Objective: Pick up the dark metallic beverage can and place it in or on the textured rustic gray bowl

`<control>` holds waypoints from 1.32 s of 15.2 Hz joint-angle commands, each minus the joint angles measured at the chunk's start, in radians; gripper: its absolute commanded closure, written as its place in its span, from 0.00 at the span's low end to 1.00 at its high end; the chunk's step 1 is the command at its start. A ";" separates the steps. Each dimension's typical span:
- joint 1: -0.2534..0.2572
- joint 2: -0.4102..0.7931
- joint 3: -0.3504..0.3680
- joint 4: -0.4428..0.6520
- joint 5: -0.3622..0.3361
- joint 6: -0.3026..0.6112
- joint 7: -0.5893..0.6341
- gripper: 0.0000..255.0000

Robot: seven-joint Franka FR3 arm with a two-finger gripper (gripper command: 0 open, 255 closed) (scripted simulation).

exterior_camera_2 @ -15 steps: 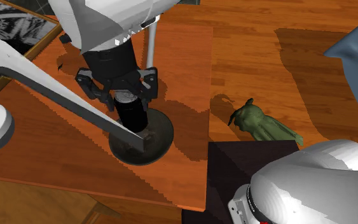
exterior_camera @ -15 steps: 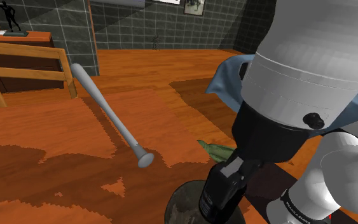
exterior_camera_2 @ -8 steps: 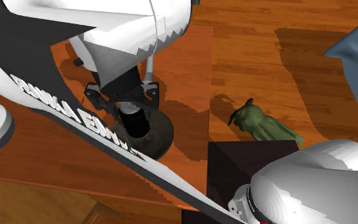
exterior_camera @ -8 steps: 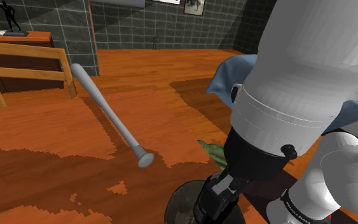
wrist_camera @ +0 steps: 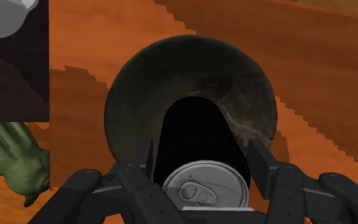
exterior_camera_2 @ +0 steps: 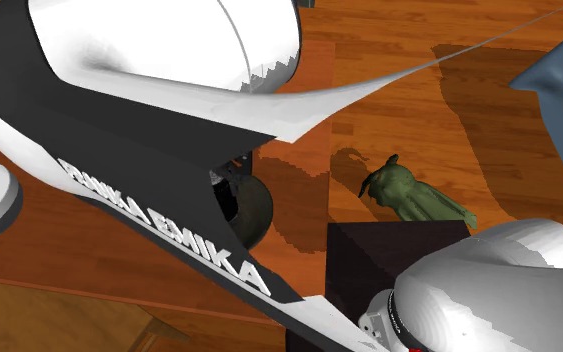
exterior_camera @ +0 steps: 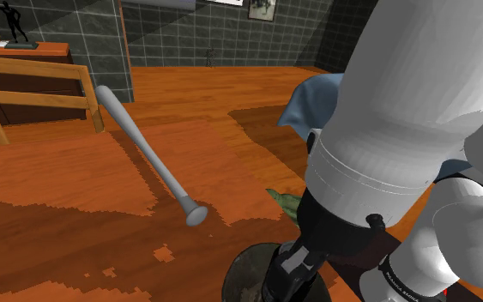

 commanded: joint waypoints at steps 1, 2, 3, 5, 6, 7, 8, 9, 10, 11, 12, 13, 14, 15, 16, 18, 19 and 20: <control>0.000 0.000 0.000 0.000 0.000 0.001 0.000 1.00; 0.000 0.000 0.000 0.000 0.000 0.001 0.000 1.00; 0.000 0.000 0.000 0.000 0.000 0.001 0.000 1.00; 0.000 0.000 0.000 0.000 0.000 0.001 0.000 0.00; 0.000 0.000 0.000 0.000 0.000 0.000 0.000 0.00; 0.000 0.000 0.000 0.000 0.000 0.000 0.000 0.00; 0.000 0.000 0.000 0.000 0.000 0.000 0.000 0.00; 0.000 0.000 0.000 0.000 0.000 0.000 0.000 0.00; -0.002 -0.003 -0.012 0.029 -0.008 -0.032 0.002 0.00; -0.004 -0.004 -0.024 0.060 -0.017 -0.065 0.004 0.00; -0.007 -0.003 -0.035 0.092 -0.025 -0.097 0.007 0.00; -0.009 -0.002 -0.043 0.118 -0.032 -0.122 0.009 0.00; -0.009 -0.002 -0.043 0.118 -0.032 -0.122 0.009 0.00; -0.009 -0.002 -0.043 0.118 -0.032 -0.122 0.009 0.00; -0.009 -0.002 -0.043 0.118 -0.032 -0.122 0.009 0.00; -0.009 -0.002 -0.043 0.118 -0.032 -0.122 0.009 0.00; -0.009 -0.002 -0.043 0.118 -0.032 -0.122 0.009 0.00; -0.009 -0.002 -0.043 0.118 -0.032 -0.122 0.009 0.00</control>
